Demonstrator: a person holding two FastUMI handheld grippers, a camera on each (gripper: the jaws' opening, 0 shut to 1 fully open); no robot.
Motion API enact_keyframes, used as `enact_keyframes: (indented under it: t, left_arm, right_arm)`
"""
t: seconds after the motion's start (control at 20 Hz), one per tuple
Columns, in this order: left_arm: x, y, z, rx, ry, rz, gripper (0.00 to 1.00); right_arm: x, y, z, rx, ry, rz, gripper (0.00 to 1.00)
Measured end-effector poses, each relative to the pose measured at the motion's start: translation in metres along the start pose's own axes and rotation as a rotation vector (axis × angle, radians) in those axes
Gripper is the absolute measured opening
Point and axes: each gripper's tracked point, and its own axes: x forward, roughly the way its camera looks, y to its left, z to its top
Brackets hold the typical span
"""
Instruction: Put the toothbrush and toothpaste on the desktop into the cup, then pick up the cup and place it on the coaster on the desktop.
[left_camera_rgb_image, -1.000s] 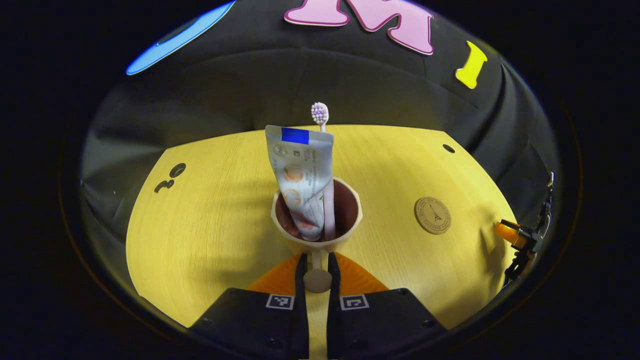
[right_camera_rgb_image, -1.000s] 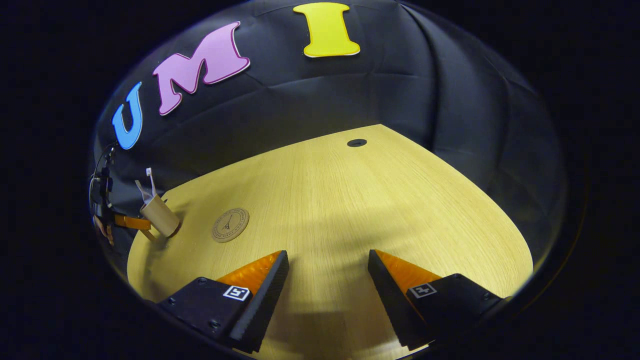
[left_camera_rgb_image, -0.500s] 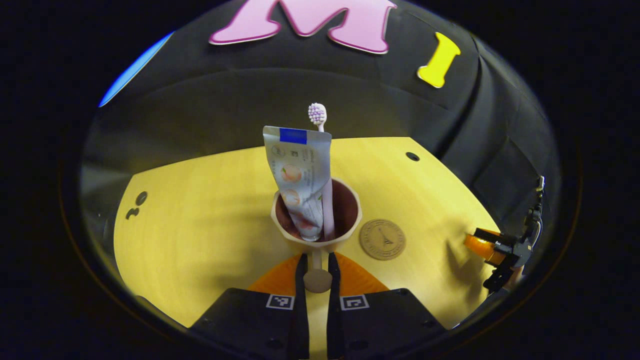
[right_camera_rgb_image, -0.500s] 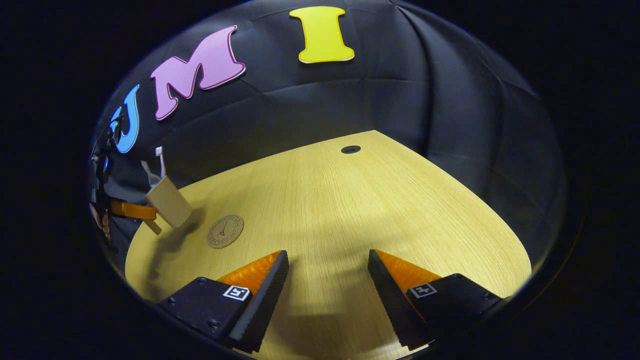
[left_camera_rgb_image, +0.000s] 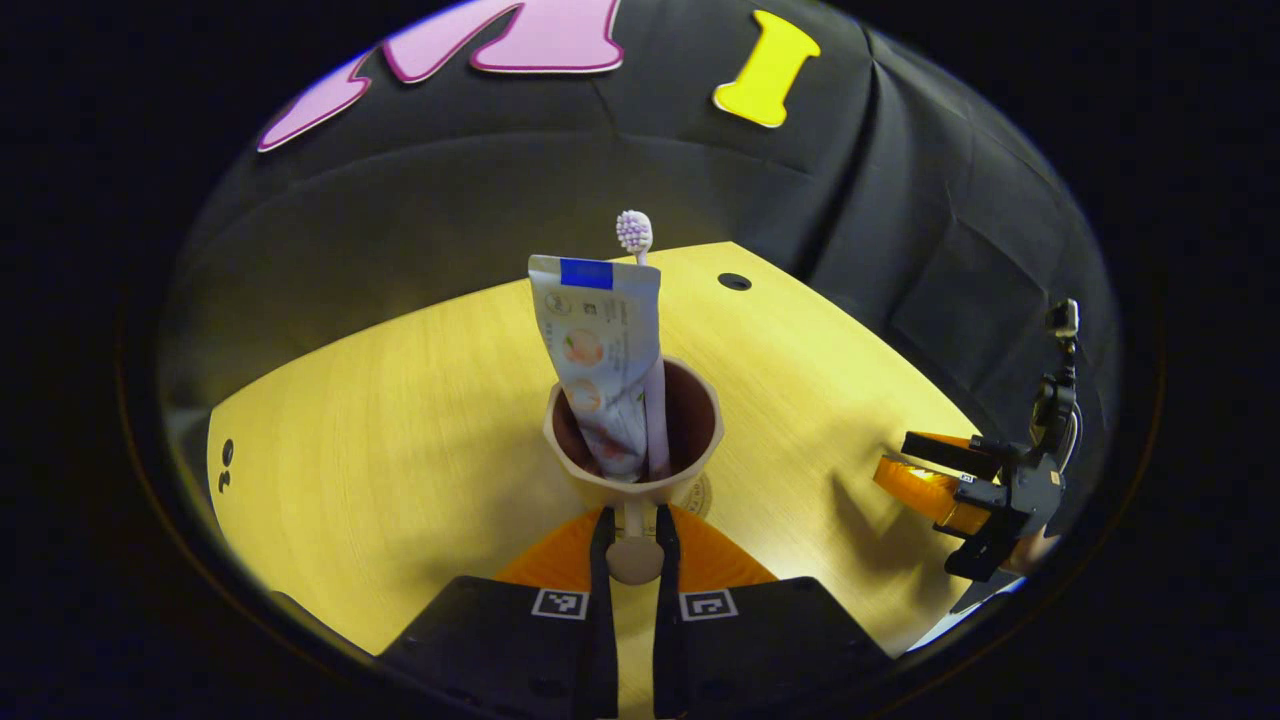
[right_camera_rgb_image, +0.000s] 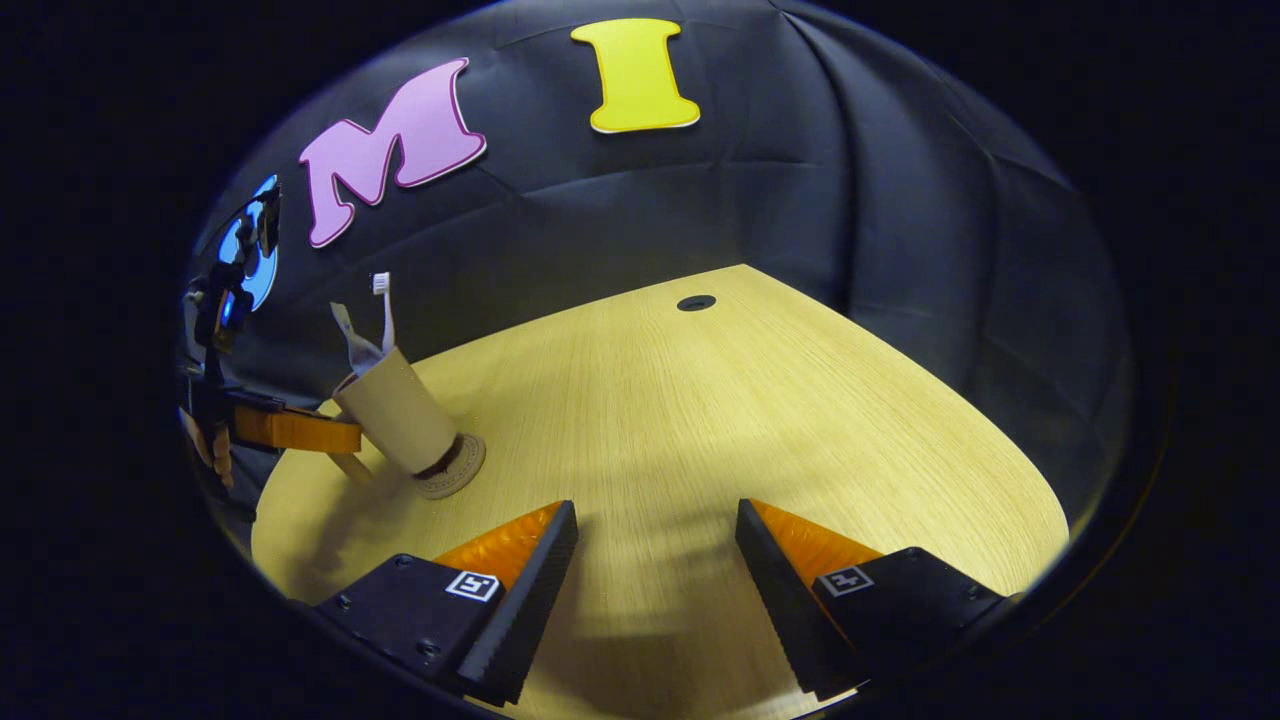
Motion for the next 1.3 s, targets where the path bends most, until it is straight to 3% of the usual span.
enact_keyframes:
  t: [0.4, 0.65, 0.9, 0.95, 1.3]
  left_arm:
    - [0.007, -0.005, -0.007, 0.054, 0.019, 0.044, 0.19]
    - [0.003, 0.000, -0.005, 0.057, -0.007, 0.117, 0.29]
    - [-0.024, 0.001, -0.010, -0.007, -0.068, 0.160, 0.95]
    - [-0.031, 0.001, -0.013, -0.027, -0.085, 0.172, 1.00]
    - [-0.097, 0.013, -0.050, -0.051, -0.249, 0.348, 1.00]
  right_arm:
    - [-0.005, -0.002, -0.002, 0.012, 0.002, 0.014, 0.98]
    - [-0.012, 0.004, -0.003, 0.009, 0.006, 0.038, 0.98]
    - [-0.034, 0.013, 0.005, 0.012, -0.005, 0.056, 0.98]
    - [-0.041, 0.016, 0.007, 0.015, -0.007, 0.061, 0.98]
    - [-0.112, 0.041, 0.034, -0.014, -0.041, 0.110, 0.98]
